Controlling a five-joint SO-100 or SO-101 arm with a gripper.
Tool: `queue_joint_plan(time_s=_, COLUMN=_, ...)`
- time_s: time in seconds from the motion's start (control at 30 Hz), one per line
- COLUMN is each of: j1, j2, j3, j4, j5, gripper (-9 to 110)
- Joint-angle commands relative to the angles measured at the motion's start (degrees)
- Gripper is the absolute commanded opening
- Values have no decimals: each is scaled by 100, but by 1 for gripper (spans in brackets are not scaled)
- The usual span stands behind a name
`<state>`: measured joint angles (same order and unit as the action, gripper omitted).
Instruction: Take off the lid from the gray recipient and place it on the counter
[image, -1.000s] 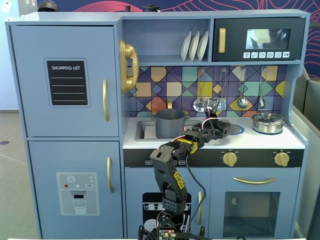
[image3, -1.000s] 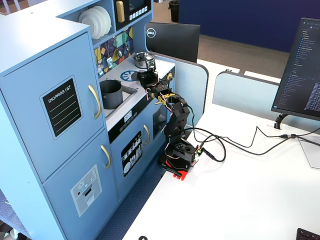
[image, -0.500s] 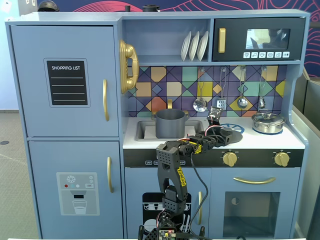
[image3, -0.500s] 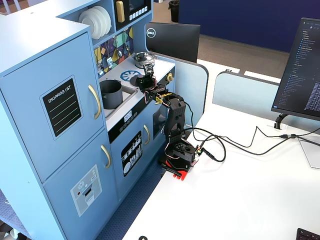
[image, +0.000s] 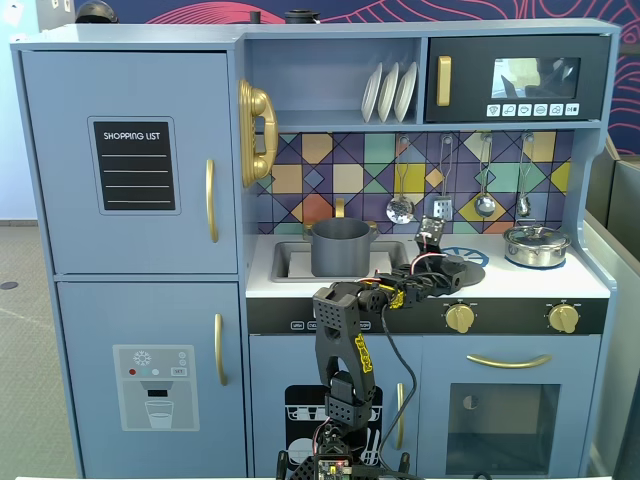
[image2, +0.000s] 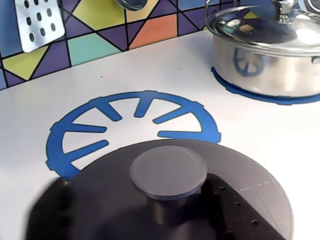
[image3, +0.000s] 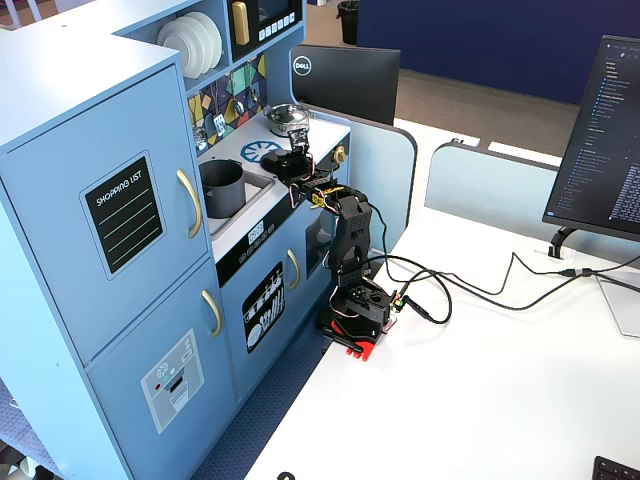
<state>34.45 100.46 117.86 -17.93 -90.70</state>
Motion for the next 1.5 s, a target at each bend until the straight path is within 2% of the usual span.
queue_joint_plan(time_s=0.0, j1=70, j2=176, j3=9, j4=-53, j5=44, gripper=44)
queue_joint_plan(time_s=0.63, j1=229, j2=624, j3=-123, j4=97, j5=114, gripper=42)
queue_joint_plan(time_s=0.8, j1=97, j2=1028, j3=-624, j4=642, j5=176, gripper=40)
queue_joint_plan(time_s=0.93, j1=9, j2=1828, j3=-870, j4=1644, j5=264, gripper=36)
queue_joint_plan(time_s=1.03, j1=-220, j2=2909, j3=-923, j4=3472, j5=633, gripper=22)
queue_joint_plan(time_s=1.17, j1=-1028, j2=4245, j3=-1099, j4=6144, j5=993, gripper=0)
queue_joint_plan(time_s=1.23, j1=-1582, j2=4711, j3=-1099, j4=7075, j5=1301, gripper=0)
queue_joint_plan(time_s=1.3, j1=-2145, j2=5106, j3=-800, j4=7699, j5=1151, gripper=0)
queue_joint_plan(time_s=1.47, j1=-3103, j2=5625, j3=773, j4=8279, j5=800, gripper=0)
